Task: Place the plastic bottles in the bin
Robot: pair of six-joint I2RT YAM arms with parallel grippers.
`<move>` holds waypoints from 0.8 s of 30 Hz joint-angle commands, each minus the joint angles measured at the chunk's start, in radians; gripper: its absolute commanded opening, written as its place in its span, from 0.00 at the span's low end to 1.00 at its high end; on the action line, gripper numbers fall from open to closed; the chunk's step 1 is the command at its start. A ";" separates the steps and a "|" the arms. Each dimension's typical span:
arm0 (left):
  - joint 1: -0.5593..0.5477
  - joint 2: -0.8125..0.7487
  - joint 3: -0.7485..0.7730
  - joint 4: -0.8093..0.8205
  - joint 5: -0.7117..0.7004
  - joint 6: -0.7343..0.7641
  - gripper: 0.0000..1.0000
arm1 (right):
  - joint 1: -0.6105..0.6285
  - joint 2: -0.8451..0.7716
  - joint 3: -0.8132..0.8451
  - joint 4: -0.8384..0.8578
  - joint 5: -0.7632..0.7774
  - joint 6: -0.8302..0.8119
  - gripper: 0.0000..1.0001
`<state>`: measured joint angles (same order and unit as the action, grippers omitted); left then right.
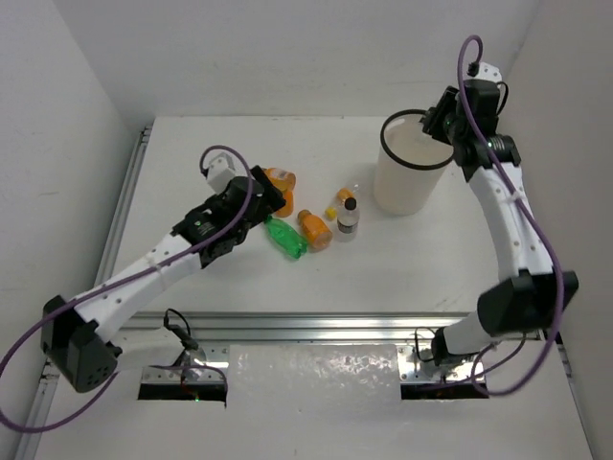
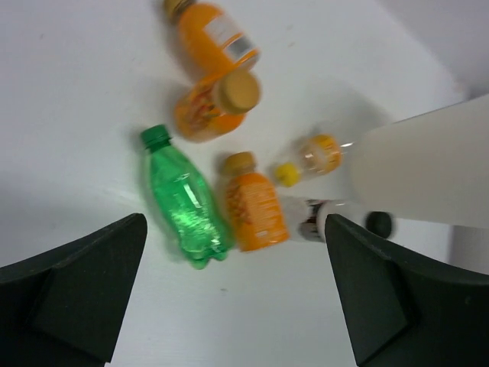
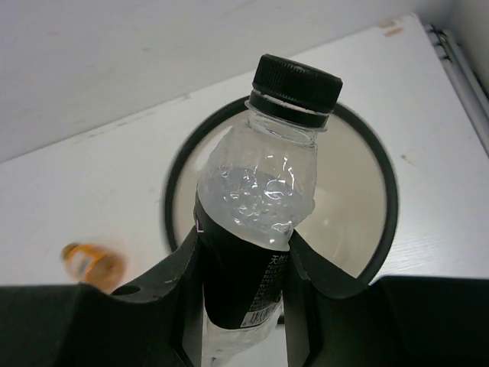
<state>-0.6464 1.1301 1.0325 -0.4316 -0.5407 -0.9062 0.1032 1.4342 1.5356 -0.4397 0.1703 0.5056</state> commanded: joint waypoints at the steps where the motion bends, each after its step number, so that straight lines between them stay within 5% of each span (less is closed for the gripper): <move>1: 0.001 0.089 0.049 -0.082 -0.036 -0.068 1.00 | -0.056 0.150 0.125 -0.111 0.066 -0.013 0.07; 3: 0.002 0.118 0.058 -0.072 -0.021 -0.069 1.00 | -0.069 0.233 0.213 -0.126 0.049 -0.027 0.18; 4: 0.001 0.143 0.060 -0.068 -0.019 -0.069 1.00 | -0.071 0.264 0.256 -0.154 0.025 -0.032 0.34; 6: 0.002 0.168 0.063 -0.075 -0.038 -0.089 1.00 | -0.069 0.304 0.349 -0.246 0.011 -0.032 0.85; 7: 0.005 0.193 0.063 -0.078 -0.042 -0.094 1.00 | -0.069 0.301 0.351 -0.258 0.018 -0.029 0.97; 13: 0.045 0.339 0.077 -0.078 -0.013 -0.123 1.00 | -0.068 0.146 0.278 -0.266 -0.009 -0.032 0.99; 24: 0.093 0.597 0.095 0.053 0.073 -0.143 0.87 | 0.084 -0.135 -0.098 -0.139 -0.143 -0.053 0.99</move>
<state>-0.5690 1.6932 1.0924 -0.4671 -0.4957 -1.0309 0.1448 1.2987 1.5158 -0.6235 0.0658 0.4709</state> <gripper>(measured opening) 0.881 0.986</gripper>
